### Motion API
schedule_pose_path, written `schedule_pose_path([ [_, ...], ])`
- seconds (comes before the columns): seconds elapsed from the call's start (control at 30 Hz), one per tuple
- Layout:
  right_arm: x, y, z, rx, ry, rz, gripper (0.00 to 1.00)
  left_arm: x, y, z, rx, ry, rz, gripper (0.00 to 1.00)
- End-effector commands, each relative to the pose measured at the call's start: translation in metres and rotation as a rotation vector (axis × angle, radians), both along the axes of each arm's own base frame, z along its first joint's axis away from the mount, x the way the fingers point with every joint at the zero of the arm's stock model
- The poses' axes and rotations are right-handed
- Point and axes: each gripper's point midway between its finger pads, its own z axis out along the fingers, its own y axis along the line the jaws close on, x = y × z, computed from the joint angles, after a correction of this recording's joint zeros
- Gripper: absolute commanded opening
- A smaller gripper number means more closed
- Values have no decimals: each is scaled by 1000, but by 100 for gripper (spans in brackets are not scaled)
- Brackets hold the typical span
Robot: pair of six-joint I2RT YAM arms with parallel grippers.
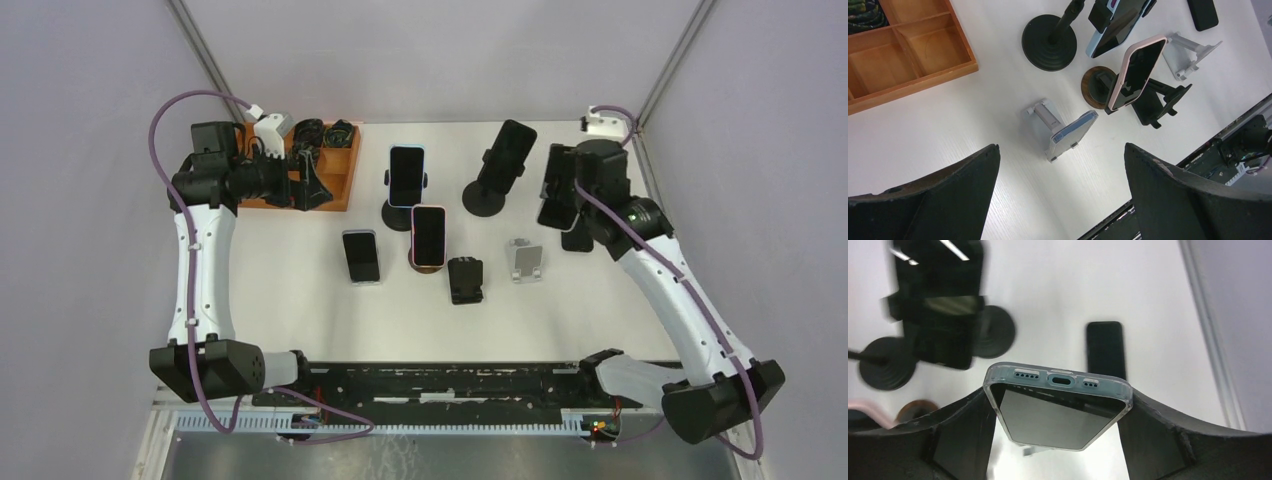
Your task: Remove the phone from the phone stand
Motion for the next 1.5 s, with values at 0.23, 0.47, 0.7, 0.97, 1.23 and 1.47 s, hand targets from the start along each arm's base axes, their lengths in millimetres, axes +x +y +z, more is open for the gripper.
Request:
schedule_pose_path([
  [0.23, 34, -118, -106, 62, 266, -177, 14, -2, -7, 15, -10, -40, -64, 100],
  [0.47, 60, -144, -139, -12, 382, -247, 12, -1, -8, 16, -10, -46, -80, 100],
  [0.7, 60, -197, -147, -119, 449, -453, 9, 2, -7, 2, -6, -18, -96, 100],
  [0.97, 79, -233, -165, -294, 585, -556, 1, 5, -9, -2, -6, -23, -129, 100],
  [1.23, 92, -232, -213, -318, 687, -513, 0, 16, -12, -11, -35, 1, -156, 100],
  [1.47, 121, -190, -258, -123, 700, -275, 3, 18, -14, -9, -53, -5, -157, 100],
])
